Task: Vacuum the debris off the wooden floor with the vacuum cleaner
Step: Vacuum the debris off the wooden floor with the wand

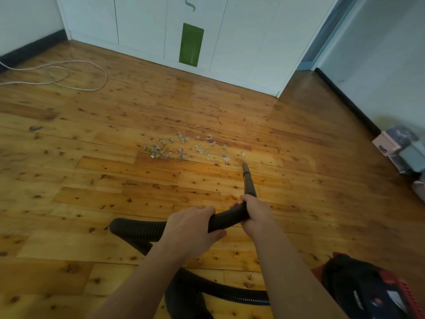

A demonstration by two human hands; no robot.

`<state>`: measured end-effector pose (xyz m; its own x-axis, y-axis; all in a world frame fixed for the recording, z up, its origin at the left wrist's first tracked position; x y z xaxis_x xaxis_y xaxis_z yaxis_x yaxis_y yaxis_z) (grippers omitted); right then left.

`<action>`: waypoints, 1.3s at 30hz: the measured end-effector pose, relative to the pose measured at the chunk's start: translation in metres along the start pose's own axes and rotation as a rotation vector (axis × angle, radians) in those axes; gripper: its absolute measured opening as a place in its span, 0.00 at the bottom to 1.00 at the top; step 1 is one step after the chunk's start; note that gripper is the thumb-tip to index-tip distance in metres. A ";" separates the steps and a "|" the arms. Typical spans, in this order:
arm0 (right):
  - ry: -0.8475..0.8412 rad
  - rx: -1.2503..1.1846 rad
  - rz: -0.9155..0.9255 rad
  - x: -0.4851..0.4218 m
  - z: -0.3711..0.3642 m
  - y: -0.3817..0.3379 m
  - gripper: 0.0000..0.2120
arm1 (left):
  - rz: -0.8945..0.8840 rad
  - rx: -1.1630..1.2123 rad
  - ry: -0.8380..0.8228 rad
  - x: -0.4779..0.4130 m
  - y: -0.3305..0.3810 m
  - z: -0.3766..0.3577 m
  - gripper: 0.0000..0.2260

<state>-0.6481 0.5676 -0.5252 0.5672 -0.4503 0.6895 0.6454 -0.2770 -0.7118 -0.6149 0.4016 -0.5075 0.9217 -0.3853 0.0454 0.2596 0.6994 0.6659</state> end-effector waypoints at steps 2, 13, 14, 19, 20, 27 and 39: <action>0.005 0.008 -0.003 -0.002 -0.006 0.000 0.14 | 0.002 -0.007 0.009 -0.003 -0.003 0.001 0.12; 0.001 0.012 -0.014 -0.006 -0.024 -0.005 0.11 | 0.008 0.031 -0.014 -0.010 -0.015 0.011 0.11; -0.001 0.009 -0.012 -0.006 -0.025 -0.005 0.11 | 0.010 0.033 -0.010 -0.010 -0.016 0.011 0.11; -0.029 0.006 -0.007 -0.011 -0.028 -0.004 0.12 | 0.008 0.002 0.024 -0.014 -0.016 0.006 0.14; -0.028 0.008 -0.008 -0.012 -0.028 -0.005 0.12 | 0.009 0.001 0.024 -0.015 -0.015 0.005 0.14; -0.036 0.022 -0.009 -0.020 -0.030 -0.009 0.11 | 0.045 0.002 0.012 -0.020 -0.012 0.008 0.14; -0.023 0.058 -0.074 -0.022 -0.032 -0.005 0.13 | 0.134 -0.085 -0.234 0.000 0.002 0.041 0.12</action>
<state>-0.6799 0.5512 -0.5410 0.5282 -0.4103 0.7434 0.7144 -0.2584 -0.6503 -0.6263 0.3783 -0.4760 0.8604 -0.4073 0.3063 0.1720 0.7979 0.5778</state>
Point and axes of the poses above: each hand's wrist, its own x-axis away from the middle knuckle, its own z-axis out of the back of the hand, y = z × x, the point moved 3 cm from there along -x, towards the middle knuckle, and after that the axes turned 11 degrees about x, right-handed, at the moved point
